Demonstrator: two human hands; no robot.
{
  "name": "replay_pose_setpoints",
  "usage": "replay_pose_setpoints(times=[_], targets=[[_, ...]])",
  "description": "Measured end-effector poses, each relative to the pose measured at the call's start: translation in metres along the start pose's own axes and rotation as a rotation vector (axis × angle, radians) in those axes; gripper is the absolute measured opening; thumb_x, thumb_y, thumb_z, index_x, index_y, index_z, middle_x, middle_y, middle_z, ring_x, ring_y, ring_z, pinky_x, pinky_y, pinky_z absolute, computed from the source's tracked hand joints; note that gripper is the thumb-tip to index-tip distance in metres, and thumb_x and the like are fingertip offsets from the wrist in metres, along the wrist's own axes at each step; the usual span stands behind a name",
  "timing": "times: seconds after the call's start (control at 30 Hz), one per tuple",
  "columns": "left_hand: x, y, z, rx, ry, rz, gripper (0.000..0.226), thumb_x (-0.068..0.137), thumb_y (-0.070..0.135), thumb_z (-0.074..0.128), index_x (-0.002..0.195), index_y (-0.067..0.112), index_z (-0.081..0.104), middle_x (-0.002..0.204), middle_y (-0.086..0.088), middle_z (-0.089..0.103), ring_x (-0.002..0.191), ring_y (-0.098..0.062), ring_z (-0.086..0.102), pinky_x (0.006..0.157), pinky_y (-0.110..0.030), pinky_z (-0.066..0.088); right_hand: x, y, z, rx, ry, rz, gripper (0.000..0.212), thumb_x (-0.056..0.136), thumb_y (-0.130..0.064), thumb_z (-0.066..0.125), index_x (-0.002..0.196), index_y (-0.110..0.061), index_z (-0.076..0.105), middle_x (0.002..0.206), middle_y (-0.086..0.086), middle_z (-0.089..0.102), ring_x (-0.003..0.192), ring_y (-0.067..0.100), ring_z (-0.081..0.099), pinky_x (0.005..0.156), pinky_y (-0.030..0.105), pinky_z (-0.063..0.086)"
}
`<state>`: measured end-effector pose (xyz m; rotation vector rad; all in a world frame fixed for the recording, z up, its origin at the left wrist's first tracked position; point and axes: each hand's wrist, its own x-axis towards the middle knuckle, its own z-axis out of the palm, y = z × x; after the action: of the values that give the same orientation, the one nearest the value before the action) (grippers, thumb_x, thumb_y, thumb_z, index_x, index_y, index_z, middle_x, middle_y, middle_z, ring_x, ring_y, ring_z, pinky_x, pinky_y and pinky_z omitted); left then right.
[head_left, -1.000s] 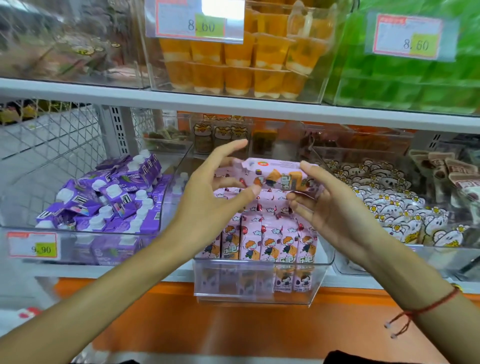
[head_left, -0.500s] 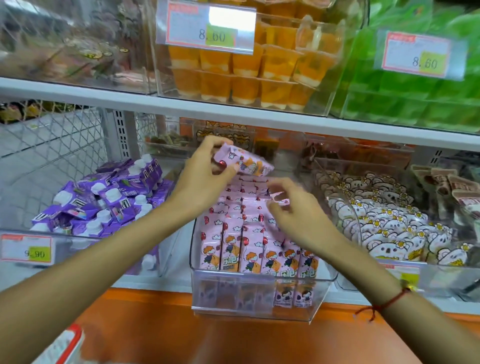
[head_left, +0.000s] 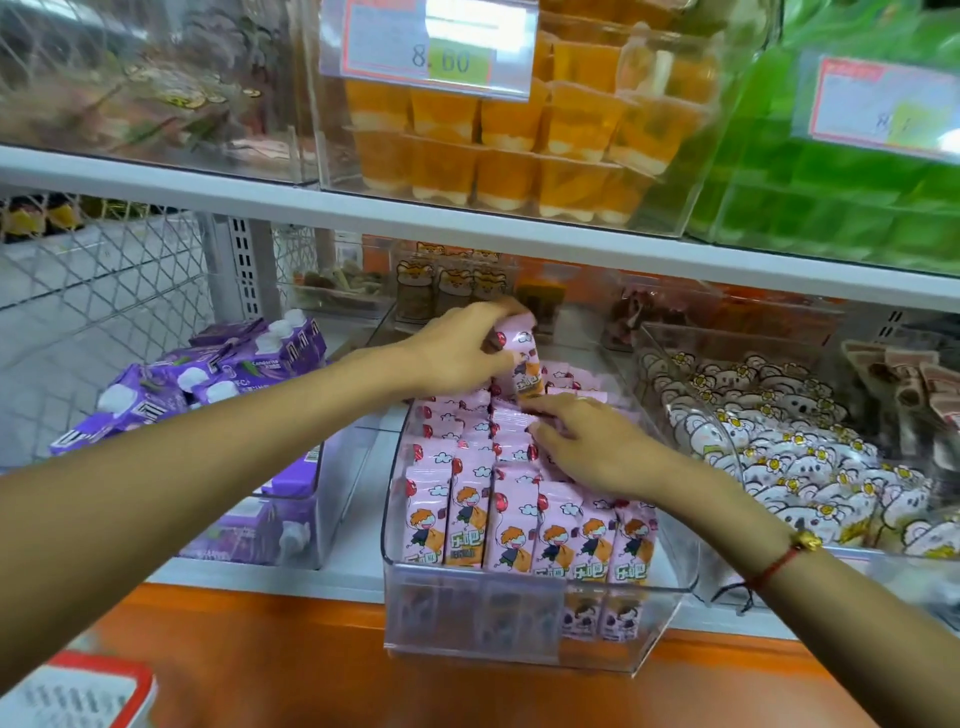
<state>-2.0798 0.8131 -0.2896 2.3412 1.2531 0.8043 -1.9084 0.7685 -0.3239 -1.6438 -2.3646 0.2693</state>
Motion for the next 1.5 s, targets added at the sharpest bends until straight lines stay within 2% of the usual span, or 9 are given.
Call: replay_pose_setpoints(times=[0.13,0.3,0.4,0.53,0.9,1.07,1.23,1.33,1.5], targets=[[0.016,0.007,0.009,0.099,-0.083,-0.02,0.051,0.09,0.017,0.063,0.138,0.019,0.047,0.138,-0.009,0.047,0.116,-0.024,0.053,0.102,-0.037,0.044,-0.018,-0.009,-0.002,0.01,0.049,-0.037,0.036,0.099,-0.024,0.041,0.133,-0.015,0.048,0.108,0.012,0.062,0.099,0.03,0.059,0.077,0.031,0.043],[0.023,-0.002,0.031,0.236,-0.06,-0.109,0.043,0.086,0.023,0.069,0.126,0.021,0.052,0.125,-0.003,0.061,0.112,-0.022,0.059,0.094,-0.036,0.048,-0.068,-0.018,0.004,-0.123,0.2,-0.161,0.043,0.099,-0.038,0.038,0.14,-0.023,0.042,0.14,-0.002,0.046,0.125,0.016,0.041,0.1,0.027,0.029],[0.025,-0.006,0.041,0.352,-0.053,-0.135,0.021,0.094,0.03,0.059,0.113,0.022,0.063,0.116,0.0,0.066,0.1,-0.02,0.06,0.076,-0.03,0.045,-0.088,-0.019,0.012,-0.182,0.169,-0.187,0.049,0.1,-0.046,0.033,0.144,-0.026,0.033,0.144,-0.005,0.041,0.13,0.011,0.032,0.101,0.02,0.018],[0.025,-0.002,0.043,0.417,-0.059,-0.111,0.027,0.1,0.03,0.044,0.108,0.02,0.068,0.106,-0.002,0.069,0.083,-0.019,0.059,0.054,-0.025,0.035,-0.092,-0.017,0.015,-0.24,0.184,-0.198,0.048,0.1,-0.046,0.03,0.144,-0.028,0.031,0.139,-0.007,0.043,0.126,0.01,0.032,0.099,0.02,0.018],[0.02,0.021,0.037,0.497,-0.192,-0.03,0.02,0.09,0.025,0.06,0.107,0.024,0.07,0.111,0.007,0.068,0.099,-0.014,0.06,0.072,-0.028,0.043,-0.09,-0.015,0.017,-0.212,0.167,-0.201,0.05,0.099,-0.043,0.033,0.146,-0.025,0.03,0.139,-0.004,0.045,0.128,0.013,0.03,0.103,0.026,0.02],[0.017,0.021,0.043,0.41,0.055,-0.117,0.015,0.094,0.027,0.06,0.102,0.021,0.071,0.107,0.001,0.07,0.093,-0.018,0.063,0.071,-0.029,0.046,-0.089,-0.014,0.018,-0.2,0.173,-0.205,0.05,0.099,-0.043,0.033,0.146,-0.025,0.031,0.138,-0.004,0.046,0.127,0.012,0.031,0.102,0.026,0.021],[-0.002,0.031,0.037,-0.137,0.481,-0.25,0.028,0.097,0.029,0.054,0.118,0.012,0.061,0.113,-0.003,0.065,0.096,-0.014,0.058,0.08,-0.027,0.046,-0.089,-0.013,0.017,-0.178,0.179,-0.211,0.051,0.099,-0.043,0.035,0.147,-0.025,0.031,0.137,-0.004,0.047,0.127,0.012,0.032,0.104,0.026,0.023],[-0.031,0.044,0.034,-0.504,0.705,-0.264,0.017,0.096,0.023,0.055,0.109,0.011,0.057,0.102,-0.001,0.065,0.09,-0.011,0.058,0.07,-0.017,0.049,-0.089,-0.013,0.016,-0.157,0.183,-0.213,0.051,0.099,-0.043,0.037,0.146,-0.025,0.032,0.138,-0.005,0.047,0.127,0.012,0.034,0.102,0.025,0.024],[-0.087,0.063,0.023,-0.788,0.891,-0.222,0.01,0.093,0.025,0.059,0.096,0.016,0.057,0.088,0.006,0.063,0.084,-0.006,0.06,0.083,-0.027,0.054,-0.088,-0.02,0.01,0.005,0.294,-0.189,0.038,0.099,-0.035,0.043,0.134,-0.021,0.046,0.131,-0.002,0.051,0.122,0.013,0.04,0.096,0.022,0.029]])
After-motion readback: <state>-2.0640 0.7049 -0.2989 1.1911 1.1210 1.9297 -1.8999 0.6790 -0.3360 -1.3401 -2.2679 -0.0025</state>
